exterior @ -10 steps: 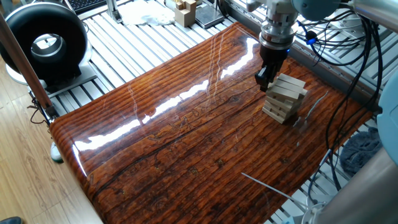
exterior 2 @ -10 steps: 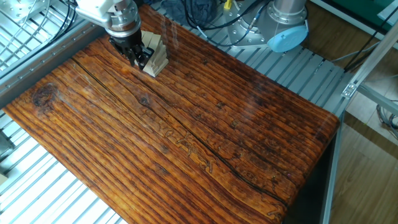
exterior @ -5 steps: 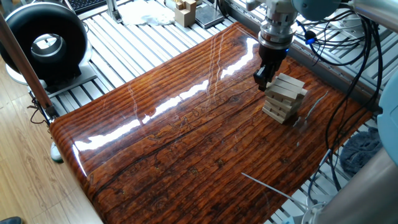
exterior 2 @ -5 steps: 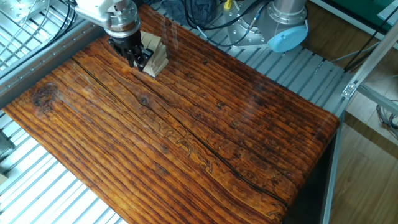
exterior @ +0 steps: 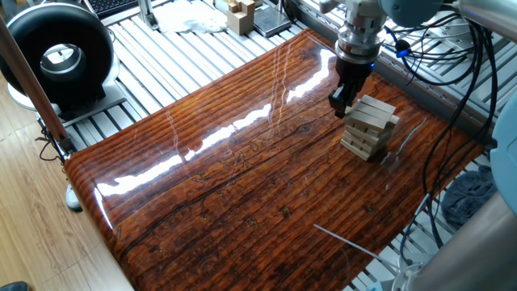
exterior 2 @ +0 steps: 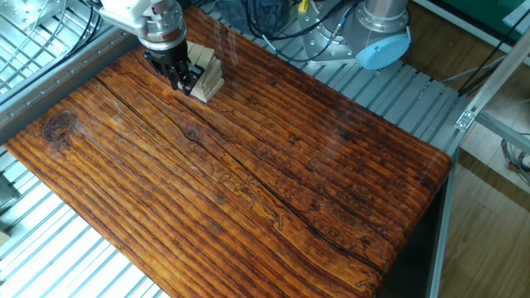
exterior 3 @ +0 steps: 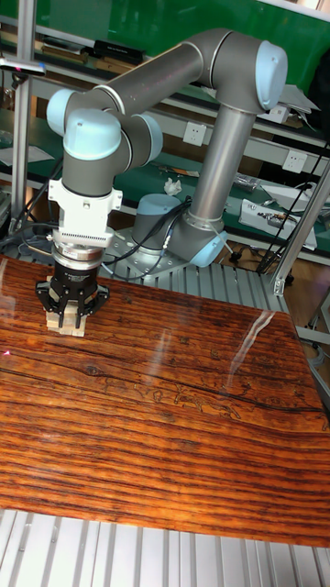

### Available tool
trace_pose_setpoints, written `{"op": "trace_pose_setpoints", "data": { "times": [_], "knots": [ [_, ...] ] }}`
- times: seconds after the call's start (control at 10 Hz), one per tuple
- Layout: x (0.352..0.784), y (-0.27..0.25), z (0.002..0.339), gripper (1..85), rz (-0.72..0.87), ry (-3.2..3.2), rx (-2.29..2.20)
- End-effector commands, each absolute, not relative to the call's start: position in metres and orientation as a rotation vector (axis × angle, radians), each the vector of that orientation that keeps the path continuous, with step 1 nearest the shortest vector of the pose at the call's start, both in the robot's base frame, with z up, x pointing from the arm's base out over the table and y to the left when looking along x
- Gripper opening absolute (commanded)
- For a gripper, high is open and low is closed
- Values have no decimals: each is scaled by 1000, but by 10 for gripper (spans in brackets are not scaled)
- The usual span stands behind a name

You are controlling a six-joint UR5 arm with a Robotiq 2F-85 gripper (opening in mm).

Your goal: Play Jenga

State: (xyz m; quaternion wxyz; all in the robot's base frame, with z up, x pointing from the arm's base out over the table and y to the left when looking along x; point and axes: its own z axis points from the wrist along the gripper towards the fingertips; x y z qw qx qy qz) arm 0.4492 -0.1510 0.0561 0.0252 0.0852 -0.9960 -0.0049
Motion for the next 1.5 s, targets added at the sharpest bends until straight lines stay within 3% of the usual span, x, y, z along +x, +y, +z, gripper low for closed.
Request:
{"op": "trace_pose_setpoints", "data": {
  "times": [0.0,1.4],
  "knots": [
    [453,-149,57,213,-30,-3092,256],
    [461,-146,58,190,-24,-3104,240]
  ]
}}
